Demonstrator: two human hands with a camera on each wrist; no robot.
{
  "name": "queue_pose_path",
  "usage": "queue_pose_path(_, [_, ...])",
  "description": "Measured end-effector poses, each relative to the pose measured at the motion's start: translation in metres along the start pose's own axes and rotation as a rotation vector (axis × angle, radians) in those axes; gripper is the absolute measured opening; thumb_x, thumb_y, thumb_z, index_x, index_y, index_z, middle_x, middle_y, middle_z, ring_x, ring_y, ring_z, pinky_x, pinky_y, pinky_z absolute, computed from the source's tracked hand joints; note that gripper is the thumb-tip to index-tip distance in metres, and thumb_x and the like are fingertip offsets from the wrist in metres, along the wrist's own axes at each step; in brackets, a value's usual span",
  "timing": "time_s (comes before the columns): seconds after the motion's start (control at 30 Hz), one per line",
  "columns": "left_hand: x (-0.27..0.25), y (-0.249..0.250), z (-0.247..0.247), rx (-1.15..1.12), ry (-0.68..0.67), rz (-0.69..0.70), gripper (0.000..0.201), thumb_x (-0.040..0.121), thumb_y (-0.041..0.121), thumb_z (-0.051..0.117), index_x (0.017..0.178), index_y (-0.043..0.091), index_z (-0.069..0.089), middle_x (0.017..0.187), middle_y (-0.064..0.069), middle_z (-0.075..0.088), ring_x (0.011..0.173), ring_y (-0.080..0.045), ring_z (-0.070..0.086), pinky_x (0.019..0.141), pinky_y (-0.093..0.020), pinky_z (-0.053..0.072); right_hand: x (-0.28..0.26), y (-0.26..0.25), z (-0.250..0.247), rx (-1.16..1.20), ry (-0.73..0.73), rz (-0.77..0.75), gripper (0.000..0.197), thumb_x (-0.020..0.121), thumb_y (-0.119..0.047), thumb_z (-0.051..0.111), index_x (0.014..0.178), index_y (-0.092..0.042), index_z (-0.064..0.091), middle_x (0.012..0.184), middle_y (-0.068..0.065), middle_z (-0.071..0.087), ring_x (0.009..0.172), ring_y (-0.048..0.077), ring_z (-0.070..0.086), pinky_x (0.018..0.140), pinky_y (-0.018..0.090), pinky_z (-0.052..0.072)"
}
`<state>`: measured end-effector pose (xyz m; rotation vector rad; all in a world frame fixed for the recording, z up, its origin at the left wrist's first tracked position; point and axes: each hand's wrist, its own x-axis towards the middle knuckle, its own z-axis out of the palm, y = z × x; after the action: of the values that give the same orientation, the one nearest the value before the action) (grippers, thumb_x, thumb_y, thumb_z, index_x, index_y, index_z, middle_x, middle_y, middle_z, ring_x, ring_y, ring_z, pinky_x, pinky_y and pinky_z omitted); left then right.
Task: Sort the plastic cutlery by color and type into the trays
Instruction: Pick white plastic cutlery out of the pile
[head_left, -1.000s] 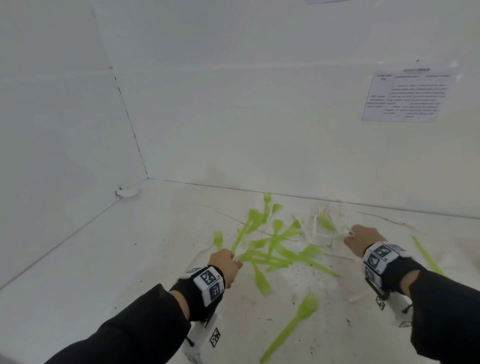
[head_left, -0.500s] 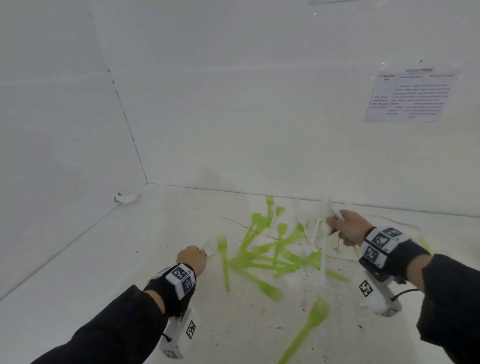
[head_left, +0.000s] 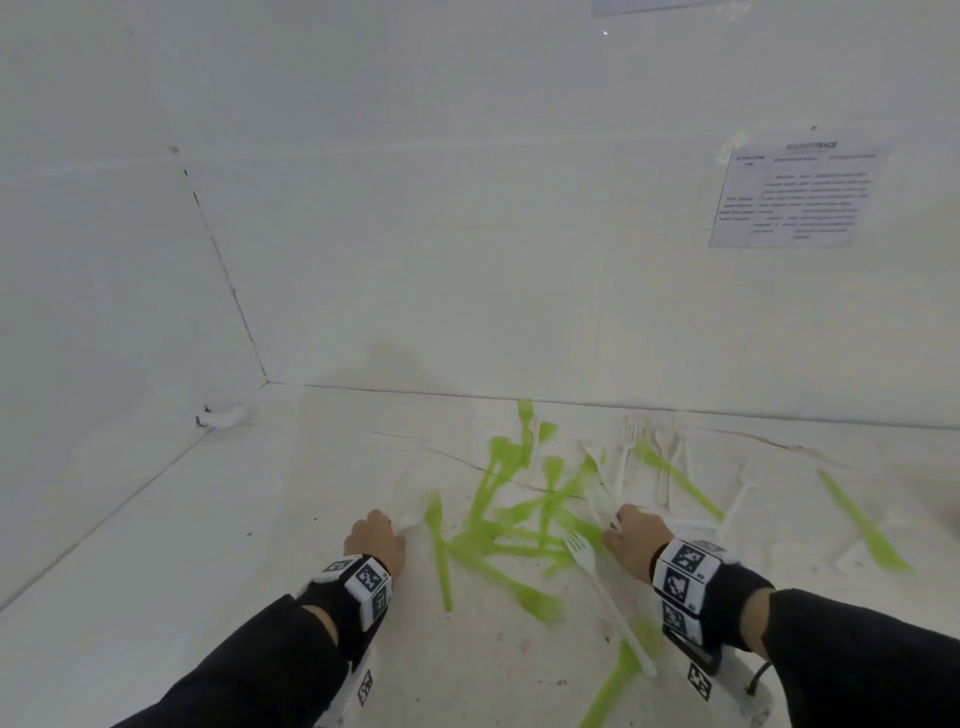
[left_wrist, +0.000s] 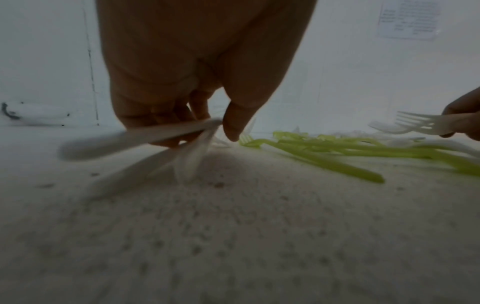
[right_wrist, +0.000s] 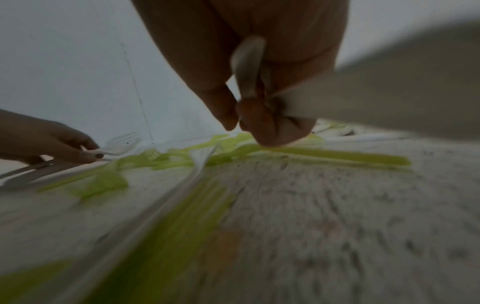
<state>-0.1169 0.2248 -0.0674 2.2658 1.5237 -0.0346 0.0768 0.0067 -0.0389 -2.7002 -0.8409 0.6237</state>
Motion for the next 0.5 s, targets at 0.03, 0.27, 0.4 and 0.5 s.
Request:
queue_pose_path(0.03, [0.001, 0.0, 0.002, 0.003, 0.009, 0.004, 0.037, 0.095, 0.023, 0.048, 0.126, 0.006, 0.04, 0.132, -0.016, 0.044, 0.122, -0.031, 0.046, 0.099, -0.033, 0.038, -0.004, -0.001, 0.004, -0.02, -0.026, 0.002, 0.039, 0.099, -0.027, 0.039, 0.128, -0.001, 0.038, 0.13, 0.015, 0.05, 0.118, 0.028, 0.052, 0.084, 0.029, 0.043])
queue_pose_path(0.27, [0.005, -0.001, 0.0, 0.158, -0.022, -0.043, 0.047, 0.094, 0.037, 0.046, 0.131, 0.008, 0.04, 0.135, -0.014, 0.04, 0.125, -0.028, 0.043, 0.103, -0.032, 0.037, -0.012, -0.01, 0.016, -0.059, -0.098, 0.014, 0.069, 0.086, -0.046, 0.058, 0.135, -0.005, 0.032, 0.133, 0.01, 0.046, 0.118, 0.024, 0.051, 0.092, 0.029, 0.045])
queue_pose_path(0.4, [0.0, 0.001, 0.003, 0.155, -0.044, -0.035, 0.039, 0.098, 0.03, 0.039, 0.13, 0.007, 0.04, 0.136, -0.014, 0.042, 0.126, -0.028, 0.044, 0.103, -0.031, 0.035, -0.013, -0.013, 0.018, -0.129, -0.096, -0.001, 0.053, 0.09, -0.031, 0.056, 0.131, -0.006, 0.035, 0.133, 0.011, 0.044, 0.118, 0.025, 0.051, 0.088, 0.027, 0.045])
queue_pose_path(0.5, [-0.01, 0.006, -0.003, 0.064, 0.0, -0.015, 0.037, 0.1, 0.027, 0.033, 0.128, 0.004, 0.039, 0.135, -0.016, 0.045, 0.124, -0.03, 0.045, 0.102, -0.034, 0.036, -0.014, -0.011, 0.014, -0.071, -0.1, -0.019, 0.04, 0.095, -0.026, 0.048, 0.128, -0.005, 0.039, 0.128, 0.012, 0.048, 0.112, 0.027, 0.054, 0.084, 0.028, 0.047])
